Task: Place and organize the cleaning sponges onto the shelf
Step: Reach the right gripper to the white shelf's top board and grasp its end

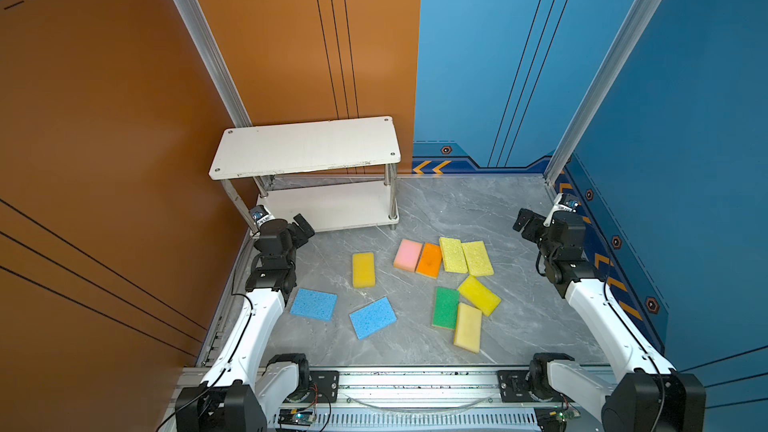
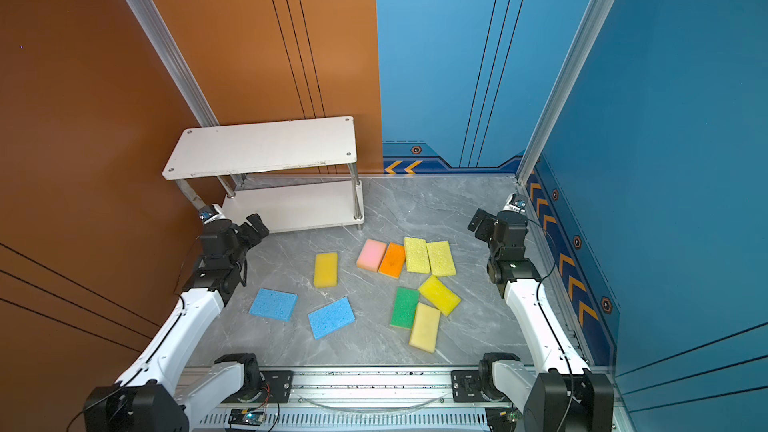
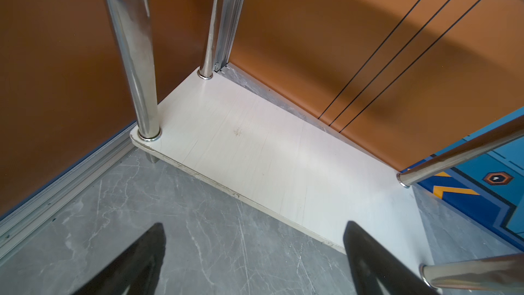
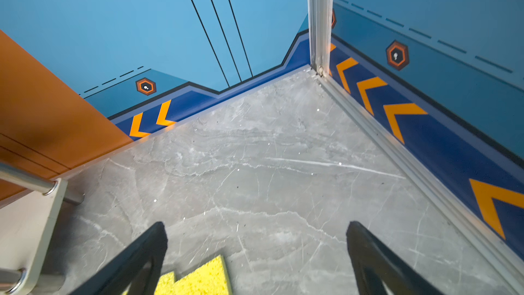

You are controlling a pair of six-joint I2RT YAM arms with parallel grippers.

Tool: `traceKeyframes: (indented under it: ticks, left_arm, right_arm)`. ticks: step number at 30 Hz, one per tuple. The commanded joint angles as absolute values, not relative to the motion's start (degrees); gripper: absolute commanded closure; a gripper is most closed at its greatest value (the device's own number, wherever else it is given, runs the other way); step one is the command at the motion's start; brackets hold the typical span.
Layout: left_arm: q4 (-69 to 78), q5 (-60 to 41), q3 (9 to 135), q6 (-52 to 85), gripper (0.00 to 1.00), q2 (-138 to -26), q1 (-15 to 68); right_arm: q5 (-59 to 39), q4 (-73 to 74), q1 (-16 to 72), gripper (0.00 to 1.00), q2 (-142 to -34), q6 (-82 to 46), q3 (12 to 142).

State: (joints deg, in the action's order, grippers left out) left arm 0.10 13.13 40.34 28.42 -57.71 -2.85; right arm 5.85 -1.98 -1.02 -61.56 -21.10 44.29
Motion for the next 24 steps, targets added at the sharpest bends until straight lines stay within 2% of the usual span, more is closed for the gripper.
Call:
traceKeyframes:
  ticks: [1, 14, 24]
  left_arm:
    - [-6.8, 8.3, 43.8, 29.9, 0.02, -56.6, -2.3]
    - [-20.3, -12.8, 50.7, 33.9, 0.02, -55.2, -1.5]
    - [-26.0, -20.3, 50.4, 34.8, 0.02, -51.4, 2.0]
  right_arm:
    - [-0.9, -12.1, -1.3, 0.00, -60.5, -25.1, 48.1]
    - [-16.4, -28.6, 0.1, 0.00, -59.2, -26.1, 58.9]
    - [-23.2, -34.9, 3.2, 0.00, -58.9, -28.7, 63.8]
